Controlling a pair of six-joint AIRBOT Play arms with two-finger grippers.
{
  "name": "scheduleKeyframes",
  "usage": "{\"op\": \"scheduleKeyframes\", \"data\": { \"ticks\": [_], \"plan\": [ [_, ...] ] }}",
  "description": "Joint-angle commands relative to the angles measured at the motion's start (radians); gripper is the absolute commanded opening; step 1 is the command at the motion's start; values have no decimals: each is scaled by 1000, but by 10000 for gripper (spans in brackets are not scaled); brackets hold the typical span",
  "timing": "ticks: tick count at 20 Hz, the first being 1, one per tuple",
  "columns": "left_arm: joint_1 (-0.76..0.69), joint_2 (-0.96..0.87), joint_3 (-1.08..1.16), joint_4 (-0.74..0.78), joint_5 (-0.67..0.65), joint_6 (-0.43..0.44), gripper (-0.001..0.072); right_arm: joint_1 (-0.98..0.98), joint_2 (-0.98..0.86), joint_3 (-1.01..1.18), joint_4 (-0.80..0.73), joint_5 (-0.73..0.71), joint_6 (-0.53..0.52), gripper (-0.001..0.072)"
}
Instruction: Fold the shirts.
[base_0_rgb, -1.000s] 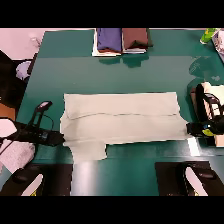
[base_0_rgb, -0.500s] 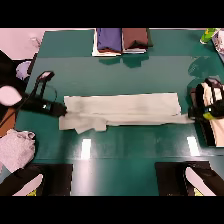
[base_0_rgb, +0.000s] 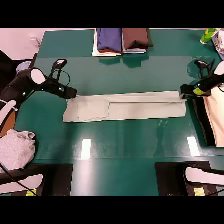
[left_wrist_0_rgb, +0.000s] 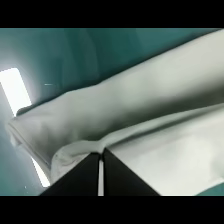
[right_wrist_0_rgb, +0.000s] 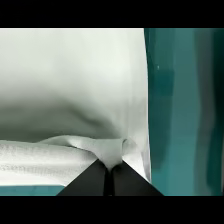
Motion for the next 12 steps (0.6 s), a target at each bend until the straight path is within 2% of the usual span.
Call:
{"op": "scheduleKeyframes", "data": {
  "ticks": [1,2,3,4,6,8,9,10,11,12],
  "plan": [
    [1,-33,15,0,52,2,29,7,-123,101,62,-9,1,18],
    [1,-33,15,-18,50,-8,227,7,-140,122,82,-8,0,47],
    [1,-33,15,-32,50,-48,395,7,-151,142,100,-10,0,227],
    [1,-32,15,-50,45,-68,402,7,-156,161,108,-12,-6,361],
    [1,-31,15,-76,21,-68,401,-3,-154,200,119,-10,-41,463],
    [1,-30,15,-108,-17,-68,400,-37,-148,207,114,29,-66,464],
    [1,-30,14,-127,-34,-68,371,-60,-144,191,114,39,-77,475],
    [1,-30,14,-145,-45,-64,156,-84,-144,167,114,46,-81,563],
    [1,-30,14,-169,-45,-48,33,-113,-144,130,115,43,-81,611],
    [1,-30,14,-191,-40,-50,25,-136,-145,91,117,31,-83,611]
  ]
}}
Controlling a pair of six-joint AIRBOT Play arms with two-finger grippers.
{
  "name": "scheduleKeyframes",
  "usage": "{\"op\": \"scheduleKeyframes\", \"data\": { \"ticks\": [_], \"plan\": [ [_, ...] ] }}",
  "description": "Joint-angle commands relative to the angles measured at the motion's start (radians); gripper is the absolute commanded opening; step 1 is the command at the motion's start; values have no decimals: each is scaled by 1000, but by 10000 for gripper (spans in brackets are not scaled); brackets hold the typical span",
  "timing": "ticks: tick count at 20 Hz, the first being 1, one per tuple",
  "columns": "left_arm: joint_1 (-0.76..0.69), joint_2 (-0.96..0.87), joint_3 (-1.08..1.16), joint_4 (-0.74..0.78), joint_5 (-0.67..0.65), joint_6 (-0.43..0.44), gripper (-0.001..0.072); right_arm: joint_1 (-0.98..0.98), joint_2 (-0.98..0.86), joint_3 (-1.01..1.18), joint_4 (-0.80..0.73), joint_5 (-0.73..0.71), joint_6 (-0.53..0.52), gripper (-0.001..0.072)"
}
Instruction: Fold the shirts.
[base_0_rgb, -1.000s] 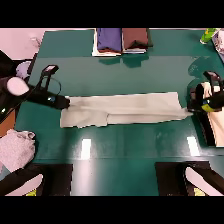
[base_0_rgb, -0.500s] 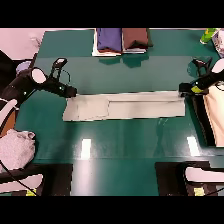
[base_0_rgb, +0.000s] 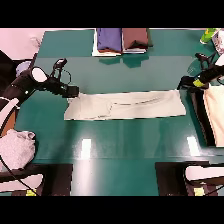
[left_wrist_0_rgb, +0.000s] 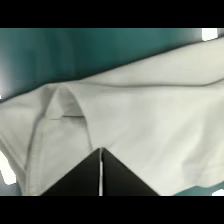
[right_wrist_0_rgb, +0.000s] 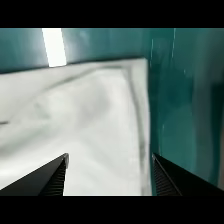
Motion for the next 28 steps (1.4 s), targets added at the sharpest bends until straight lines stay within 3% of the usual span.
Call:
{"op": "scheduleKeyframes", "data": {
  "ticks": [1,6,9,11,13,16,21,25,28],
  "plan": [
    [-2,0,0,-84,-19,8,25,-72,-10,-89,16,-10,-24,610],
    [-98,-1,0,-78,14,8,24,-69,-79,-165,32,-37,-28,594],
    [-161,-2,0,-78,65,2,24,-35,-95,-164,68,-54,-34,538],
    [-189,-2,0,-77,87,-16,24,-18,-94,-164,59,-66,-35,309],
    [-217,-2,0,-76,120,-53,23,-14,-91,-164,58,-56,-64,31],
    [-271,-34,3,-79,179,-55,23,-14,-48,-164,58,-30,-72,16],
    [-361,-209,158,-100,172,-64,23,8,159,-162,75,16,-71,15],
    [-439,-377,342,-107,139,-76,22,79,315,-160,218,42,-67,14],
    [-475,-466,422,-107,98,-80,23,158,379,-83,244,47,-35,14]
  ]
}}
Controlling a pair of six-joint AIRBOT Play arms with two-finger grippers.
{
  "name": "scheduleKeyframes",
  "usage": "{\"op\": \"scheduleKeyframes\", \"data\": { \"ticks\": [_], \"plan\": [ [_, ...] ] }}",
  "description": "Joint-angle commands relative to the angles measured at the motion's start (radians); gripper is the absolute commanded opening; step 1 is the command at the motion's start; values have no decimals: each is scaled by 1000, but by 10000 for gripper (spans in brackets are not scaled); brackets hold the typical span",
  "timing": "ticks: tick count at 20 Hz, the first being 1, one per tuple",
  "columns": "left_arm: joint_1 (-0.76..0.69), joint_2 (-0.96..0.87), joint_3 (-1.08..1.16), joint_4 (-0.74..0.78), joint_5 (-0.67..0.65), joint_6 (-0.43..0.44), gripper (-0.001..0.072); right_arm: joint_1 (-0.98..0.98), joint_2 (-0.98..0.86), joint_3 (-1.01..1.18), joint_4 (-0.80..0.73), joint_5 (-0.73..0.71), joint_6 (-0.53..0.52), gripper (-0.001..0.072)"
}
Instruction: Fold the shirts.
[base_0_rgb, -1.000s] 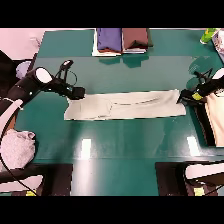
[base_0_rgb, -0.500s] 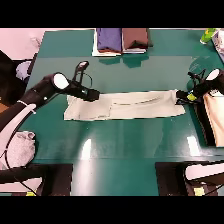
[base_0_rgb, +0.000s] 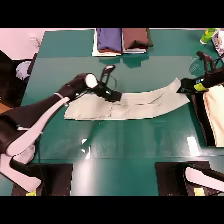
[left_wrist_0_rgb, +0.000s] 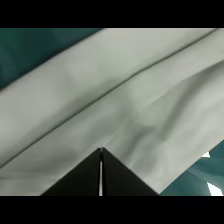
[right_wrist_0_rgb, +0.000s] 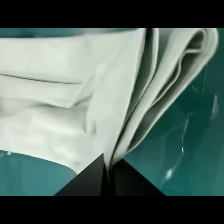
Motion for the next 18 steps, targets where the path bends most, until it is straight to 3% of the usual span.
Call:
{"op": "scheduleKeyframes", "data": {
  "ticks": [1,12,18],
  "plan": [
    [-43,-104,91,-8,-46,-5,23,89,84,91,52,8,45,14],
    [-44,-122,93,-16,-85,-5,23,338,84,274,53,-55,174,14],
    [59,14,102,91,-125,-34,23,447,79,274,61,-147,207,14]
  ]
}}
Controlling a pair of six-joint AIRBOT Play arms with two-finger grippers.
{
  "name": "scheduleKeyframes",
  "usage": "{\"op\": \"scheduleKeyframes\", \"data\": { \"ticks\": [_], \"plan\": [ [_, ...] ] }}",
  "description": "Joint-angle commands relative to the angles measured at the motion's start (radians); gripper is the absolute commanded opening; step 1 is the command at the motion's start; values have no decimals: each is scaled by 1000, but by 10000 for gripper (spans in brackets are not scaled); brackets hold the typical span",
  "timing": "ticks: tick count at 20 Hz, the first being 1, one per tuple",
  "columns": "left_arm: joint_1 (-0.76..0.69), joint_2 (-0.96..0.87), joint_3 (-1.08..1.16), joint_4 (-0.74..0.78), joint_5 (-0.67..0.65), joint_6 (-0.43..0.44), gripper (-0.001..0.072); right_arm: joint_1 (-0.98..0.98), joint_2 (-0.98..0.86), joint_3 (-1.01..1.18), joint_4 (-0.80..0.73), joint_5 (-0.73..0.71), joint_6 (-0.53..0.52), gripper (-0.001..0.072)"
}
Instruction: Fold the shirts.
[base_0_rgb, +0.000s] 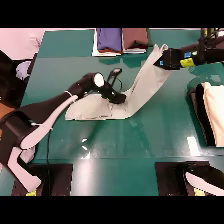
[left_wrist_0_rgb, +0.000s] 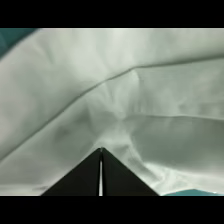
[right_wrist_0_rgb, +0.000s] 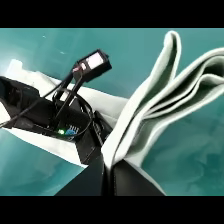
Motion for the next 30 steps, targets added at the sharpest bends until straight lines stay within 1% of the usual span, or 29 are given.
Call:
{"op": "scheduleKeyframes", "data": {
  "ticks": [1,4,6,8,11,12,13,14,16,17,19,21,23,25,27,28,29,30],
  "plan": [
    [87,114,3,112,-42,-7,23,81,-14,3,7,-69,30,14],
    [208,258,3,245,-117,-5,24,193,-68,4,11,-140,32,14],
    [296,355,3,314,-159,-5,24,281,-130,4,63,-234,32,15],
    [379,446,3,349,-190,1,24,380,-219,23,89,-340,31,16],
    [470,556,3,374,-218,5,24,539,-428,151,82,-452,11,20],
    [486,580,3,386,-220,5,24,583,-504,210,82,-484,6,74],
    [499,601,3,390,-223,4,24,624,-584,277,82,-507,-13,277],
    [500,615,3,403,-229,5,24,653,-649,342,82,-502,-25,404],
    [500,628,3,414,-253,14,24,672,-719,444,64,-460,-24,397],
    [500,630,4,414,-275,32,24,663,-718,460,38,-431,-20,378],
    [499,632,4,412,-319,33,24,623,-681,439,-43,-345,11,378],
    [494,632,1,410,-342,34,24,558,-615,356,-137,-263,36,377],
    [494,632,0,365,-342,51,24,479,-536,237,-211,-198,64,377],
    [494,631,0,330,-341,56,24,387,-460,109,-249,-143,111,377],
    [494,631,0,321,-339,57,24,298,-401,-3,-261,-97,182,378],
    [494,631,0,318,-340,57,24,258,-380,-51,-260,-87,193,381],
    [494,631,-1,305,-341,61,24,227,-369,-90,-260,-77,197,397],
    [494,631,0,286,-340,80,24,204,-365,-124,-257,-68,198,500]
  ]
}}
